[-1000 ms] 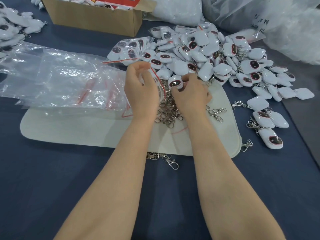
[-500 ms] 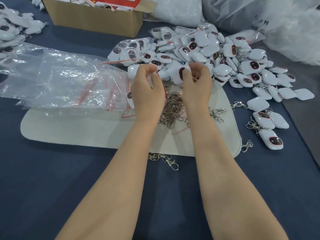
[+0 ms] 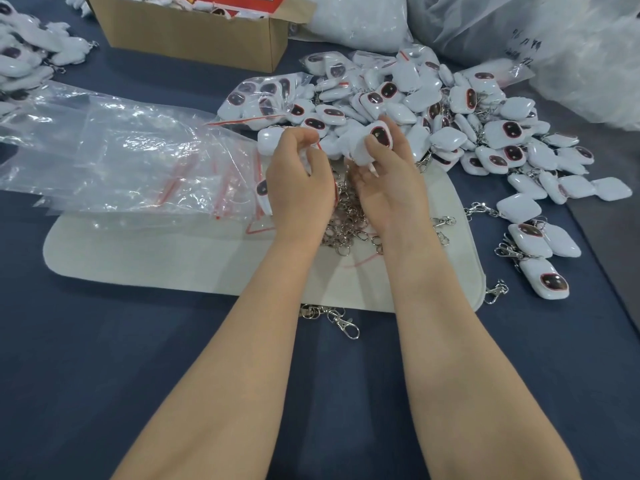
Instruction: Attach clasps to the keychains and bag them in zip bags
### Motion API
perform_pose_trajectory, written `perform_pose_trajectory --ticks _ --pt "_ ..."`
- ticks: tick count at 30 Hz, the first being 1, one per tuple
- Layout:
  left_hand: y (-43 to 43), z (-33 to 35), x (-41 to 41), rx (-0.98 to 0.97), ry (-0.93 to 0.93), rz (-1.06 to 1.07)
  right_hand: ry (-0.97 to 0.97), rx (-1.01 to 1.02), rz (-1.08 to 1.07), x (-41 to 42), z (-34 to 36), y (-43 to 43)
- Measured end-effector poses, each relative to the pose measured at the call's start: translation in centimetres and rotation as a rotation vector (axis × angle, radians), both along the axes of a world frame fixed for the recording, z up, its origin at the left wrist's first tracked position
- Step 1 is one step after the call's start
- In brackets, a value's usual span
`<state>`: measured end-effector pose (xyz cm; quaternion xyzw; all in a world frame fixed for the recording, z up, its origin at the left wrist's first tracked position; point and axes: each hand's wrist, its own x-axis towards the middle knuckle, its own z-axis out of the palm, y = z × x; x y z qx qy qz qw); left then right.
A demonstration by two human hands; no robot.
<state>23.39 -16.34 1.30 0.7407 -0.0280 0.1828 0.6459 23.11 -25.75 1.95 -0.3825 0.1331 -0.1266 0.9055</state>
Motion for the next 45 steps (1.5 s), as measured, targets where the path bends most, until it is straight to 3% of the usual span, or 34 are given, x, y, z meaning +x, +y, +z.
perform_pose_trajectory --ticks 3,8,13,21,25,36,45 --pt "0.0 0.0 0.0 0.007 -0.005 0.008 -0.057 -0.019 0.046 0.0 0.1 0.2" --pt "0.0 0.0 0.0 0.031 -0.004 0.012 0.032 -0.074 0.036 0.2 -0.1 0.6" --pt "0.0 0.0 -0.1 0.025 -0.001 -0.002 0.035 0.143 0.044 0.1 -0.3 0.2" --pt "0.0 0.1 -0.1 0.024 0.0 -0.006 -0.045 -0.284 0.054 0.0 -0.6 0.8" --pt "-0.1 0.1 -0.1 0.028 -0.003 0.0 -0.074 -0.391 0.088 -0.1 -0.8 0.8" --pt "0.0 0.2 -0.1 0.012 0.01 -0.011 -0.005 -0.151 0.13 -0.4 0.0 1.4" --pt "-0.1 0.1 -0.1 0.021 -0.009 -0.002 -0.045 -0.233 0.134 -0.6 -0.1 1.3"
